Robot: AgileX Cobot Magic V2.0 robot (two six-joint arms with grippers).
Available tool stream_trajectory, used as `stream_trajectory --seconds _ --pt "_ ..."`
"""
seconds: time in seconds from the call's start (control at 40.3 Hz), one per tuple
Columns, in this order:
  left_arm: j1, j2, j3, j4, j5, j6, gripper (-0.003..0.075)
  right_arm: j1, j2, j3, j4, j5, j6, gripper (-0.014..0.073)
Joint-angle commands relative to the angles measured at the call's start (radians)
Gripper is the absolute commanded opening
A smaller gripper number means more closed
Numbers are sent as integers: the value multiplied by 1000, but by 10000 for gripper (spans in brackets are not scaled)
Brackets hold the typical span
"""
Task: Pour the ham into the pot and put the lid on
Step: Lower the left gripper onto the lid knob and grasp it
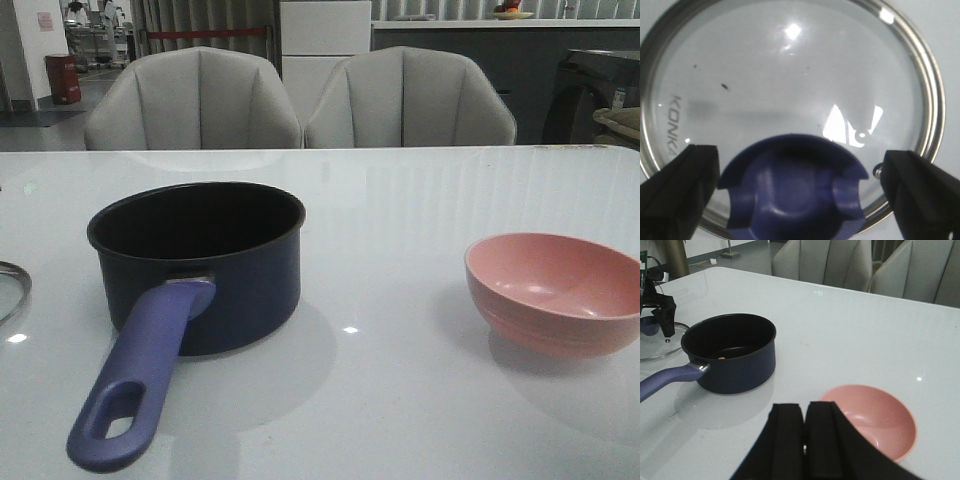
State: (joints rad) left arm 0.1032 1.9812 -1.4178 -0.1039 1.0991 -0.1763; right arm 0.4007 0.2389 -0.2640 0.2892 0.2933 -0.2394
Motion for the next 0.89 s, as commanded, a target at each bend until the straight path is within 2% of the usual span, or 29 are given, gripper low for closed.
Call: stream_trajectory --seconds 0.0,0.149,0.621,0.819,0.869 --pt "0 -36 -22 -16 -15 -1 679 -1 8 -27 5 -70 -8 141" --pt "0 -28 -22 -27 -32 -1 614 -1 8 -27 5 -70 -8 141" --pt "0 -29 -22 -31 -30 0 222 -1 8 -27 5 -70 -8 141" --pt "0 -29 -22 -31 -28 6 113 -1 8 -27 5 -70 -8 141" --pt "0 -31 -22 -31 -28 8 115 -1 8 -27 5 -70 -8 141"
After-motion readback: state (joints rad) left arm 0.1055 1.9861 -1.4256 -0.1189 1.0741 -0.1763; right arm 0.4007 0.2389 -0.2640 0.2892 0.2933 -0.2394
